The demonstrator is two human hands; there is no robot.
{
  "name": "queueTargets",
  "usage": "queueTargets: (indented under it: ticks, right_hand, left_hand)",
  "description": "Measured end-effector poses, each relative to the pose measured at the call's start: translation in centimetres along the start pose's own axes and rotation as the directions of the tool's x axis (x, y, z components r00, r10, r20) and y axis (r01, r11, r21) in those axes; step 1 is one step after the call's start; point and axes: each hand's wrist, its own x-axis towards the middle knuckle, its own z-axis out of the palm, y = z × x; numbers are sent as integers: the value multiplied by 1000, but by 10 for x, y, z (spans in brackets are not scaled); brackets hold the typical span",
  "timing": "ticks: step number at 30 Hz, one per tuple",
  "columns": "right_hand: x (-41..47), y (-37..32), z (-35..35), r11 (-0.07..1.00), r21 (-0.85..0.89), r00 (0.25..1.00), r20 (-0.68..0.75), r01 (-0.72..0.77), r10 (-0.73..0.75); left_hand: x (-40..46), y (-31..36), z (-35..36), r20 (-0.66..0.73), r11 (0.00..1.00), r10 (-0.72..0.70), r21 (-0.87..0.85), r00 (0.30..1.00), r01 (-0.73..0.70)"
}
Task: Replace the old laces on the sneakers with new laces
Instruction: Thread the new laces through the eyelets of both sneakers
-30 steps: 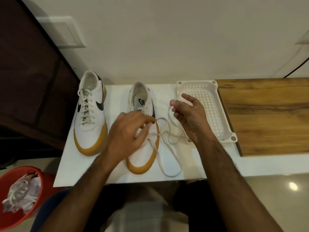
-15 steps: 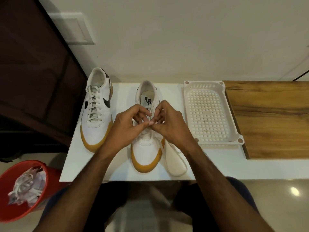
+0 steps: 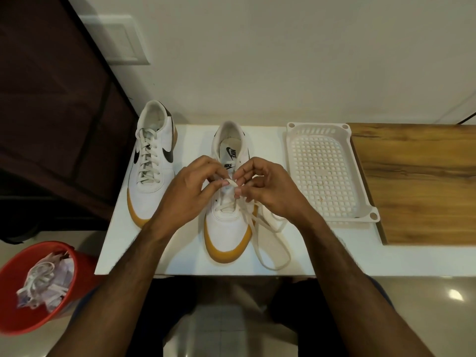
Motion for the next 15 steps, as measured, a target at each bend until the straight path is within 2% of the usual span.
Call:
queueTargets:
  ticks: [5,9,15]
  right_hand:
    - [2,2,-2,996,-90,999,20,-28,30]
    - [0,2,-1,997,-46,997,34,-65,66]
    - [1,2,13,997,10,997,-22,-77,77]
  left_hand:
    - [-2,-6,-4,-39,993,41,116,998,-36]
    - [-2,-3,-6,-34,978,110,183,993,-102]
    - [1,8,-10,-8,894,265,376,964,-243]
